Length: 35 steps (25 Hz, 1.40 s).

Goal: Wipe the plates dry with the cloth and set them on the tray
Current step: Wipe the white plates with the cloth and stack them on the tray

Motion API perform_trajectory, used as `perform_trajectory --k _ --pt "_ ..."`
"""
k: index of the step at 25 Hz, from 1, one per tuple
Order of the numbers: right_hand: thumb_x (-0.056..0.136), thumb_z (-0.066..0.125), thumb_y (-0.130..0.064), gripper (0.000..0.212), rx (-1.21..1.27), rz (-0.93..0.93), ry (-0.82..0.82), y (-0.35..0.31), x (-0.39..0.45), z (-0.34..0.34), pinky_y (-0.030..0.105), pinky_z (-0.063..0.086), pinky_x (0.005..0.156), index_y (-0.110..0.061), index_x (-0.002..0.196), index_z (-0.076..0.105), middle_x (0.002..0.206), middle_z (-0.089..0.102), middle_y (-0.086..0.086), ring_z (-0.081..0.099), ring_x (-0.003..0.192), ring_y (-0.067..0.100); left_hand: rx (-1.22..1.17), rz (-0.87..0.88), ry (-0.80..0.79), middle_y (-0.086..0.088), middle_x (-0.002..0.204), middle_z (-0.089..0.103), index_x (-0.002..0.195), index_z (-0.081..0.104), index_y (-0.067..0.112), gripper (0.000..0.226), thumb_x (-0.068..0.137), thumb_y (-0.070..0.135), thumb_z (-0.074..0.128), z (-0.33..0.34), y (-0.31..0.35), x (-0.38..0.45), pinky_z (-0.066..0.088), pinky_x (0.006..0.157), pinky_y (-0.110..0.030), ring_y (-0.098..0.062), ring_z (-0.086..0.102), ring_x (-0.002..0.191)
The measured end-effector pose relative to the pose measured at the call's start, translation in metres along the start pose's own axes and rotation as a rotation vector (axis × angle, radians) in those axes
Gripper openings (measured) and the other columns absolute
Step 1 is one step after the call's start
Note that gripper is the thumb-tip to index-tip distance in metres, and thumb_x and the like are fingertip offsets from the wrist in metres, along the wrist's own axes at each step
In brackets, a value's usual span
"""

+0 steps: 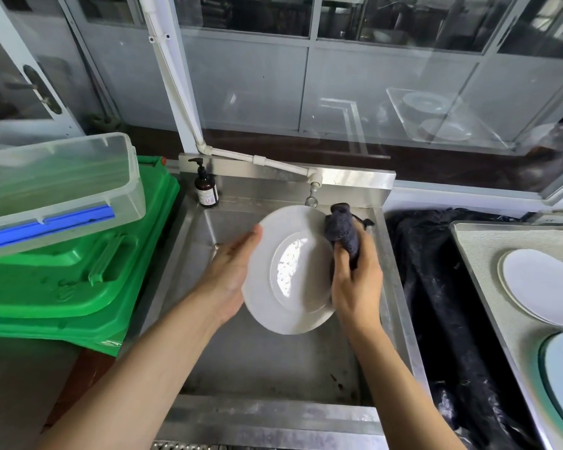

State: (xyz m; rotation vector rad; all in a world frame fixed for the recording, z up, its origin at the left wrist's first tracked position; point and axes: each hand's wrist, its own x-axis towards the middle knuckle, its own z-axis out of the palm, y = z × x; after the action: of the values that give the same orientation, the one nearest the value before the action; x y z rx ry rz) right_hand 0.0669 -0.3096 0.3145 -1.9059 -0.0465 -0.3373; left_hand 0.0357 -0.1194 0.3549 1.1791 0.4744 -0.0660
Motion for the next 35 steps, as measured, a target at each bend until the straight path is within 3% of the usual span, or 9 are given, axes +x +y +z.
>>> perform_trajectory --k 3,6,9,11,13,20,24,29,35 --pt "0.097 0.049 -0.029 0.049 -0.007 -0.135 -0.077 -0.016 -0.005 0.018 0.039 0.036 0.119 -0.015 0.143 0.054 0.149 0.055 0.000 0.047 0.139 0.014 0.071 0.083 0.045 0.012 0.101 0.078 0.098 0.074 0.020 0.017 0.098 0.032 0.062 0.010 -0.004 0.000 0.050 0.090 -0.018 -0.002 0.067 0.102" --pt "0.092 0.051 -0.022 0.049 -0.067 -0.438 -0.207 -0.028 -0.015 0.034 0.032 0.029 0.122 -0.007 0.139 0.057 0.146 0.056 0.002 0.044 0.139 0.010 0.077 0.105 0.089 0.005 0.093 0.078 0.092 0.075 0.022 0.019 0.101 0.021 0.058 0.013 -0.009 0.001 0.052 0.091 -0.028 -0.013 0.069 0.096" --pt "0.095 0.052 -0.013 0.042 0.028 -0.266 -0.125 -0.028 -0.003 0.032 0.021 0.037 0.113 -0.010 0.136 0.058 0.136 0.061 -0.003 0.054 0.125 0.007 0.063 0.100 0.090 0.006 0.099 0.078 0.088 0.080 0.025 0.023 0.100 0.027 0.060 0.011 -0.010 -0.002 0.050 0.096 -0.028 -0.014 0.068 0.105" --pt "0.098 0.053 -0.011 0.042 0.095 -0.112 -0.071 -0.028 0.003 0.030 0.031 0.042 0.111 -0.013 0.140 0.057 0.136 0.062 -0.006 0.055 0.124 0.005 0.054 0.104 0.086 0.001 0.109 0.077 0.101 0.077 0.018 0.022 0.100 0.031 0.060 0.012 -0.009 -0.001 0.046 0.107 -0.034 -0.017 0.065 0.117" --pt "0.097 0.052 -0.013 0.046 0.079 -0.219 -0.103 -0.031 -0.006 0.036 0.036 0.037 0.118 -0.013 0.142 0.054 0.144 0.055 -0.005 0.049 0.135 0.008 0.027 0.094 0.088 -0.007 0.113 0.076 0.108 0.075 0.013 0.022 0.100 0.028 0.060 0.017 -0.006 0.000 0.046 0.109 -0.042 -0.024 0.066 0.118" --pt "0.099 0.050 -0.018 0.049 0.090 -0.392 -0.154 -0.020 -0.067 0.049 0.055 0.032 0.121 -0.026 0.147 0.045 0.158 0.043 -0.005 0.039 0.148 0.018 -0.168 0.008 0.144 -0.007 0.080 0.076 0.095 0.070 0.015 0.017 0.100 0.025 0.057 0.022 0.011 0.007 0.058 0.060 -0.028 -0.020 0.072 0.069" --pt "0.103 0.050 -0.017 0.043 -0.010 -0.501 -0.197 0.010 -0.095 0.041 0.065 0.033 0.116 -0.014 0.145 0.048 0.162 0.038 -0.007 0.038 0.150 0.023 -0.092 0.020 0.279 0.007 0.074 0.075 0.091 0.068 0.025 0.017 0.095 0.041 0.065 0.018 0.017 0.016 0.054 0.055 -0.024 -0.014 0.071 0.068" --pt "0.097 0.052 -0.019 0.049 0.047 -0.405 -0.210 -0.018 -0.059 0.041 0.045 0.032 0.122 -0.021 0.145 0.048 0.155 0.040 -0.020 0.038 0.147 0.007 -0.201 -0.029 0.172 -0.008 0.086 0.078 0.103 0.072 0.011 0.020 0.099 0.027 0.062 0.015 0.009 0.013 0.058 0.053 -0.029 -0.021 0.074 0.064" --pt "0.095 0.060 -0.017 0.049 -0.070 -0.369 -0.257 -0.034 -0.031 0.037 0.037 0.027 0.125 -0.011 0.143 0.056 0.157 0.047 0.000 0.035 0.150 0.013 -0.245 -0.014 0.134 -0.020 0.101 0.074 0.112 0.070 -0.001 0.028 0.100 0.021 0.057 0.017 0.011 0.007 0.061 0.072 -0.033 -0.028 0.073 0.082"
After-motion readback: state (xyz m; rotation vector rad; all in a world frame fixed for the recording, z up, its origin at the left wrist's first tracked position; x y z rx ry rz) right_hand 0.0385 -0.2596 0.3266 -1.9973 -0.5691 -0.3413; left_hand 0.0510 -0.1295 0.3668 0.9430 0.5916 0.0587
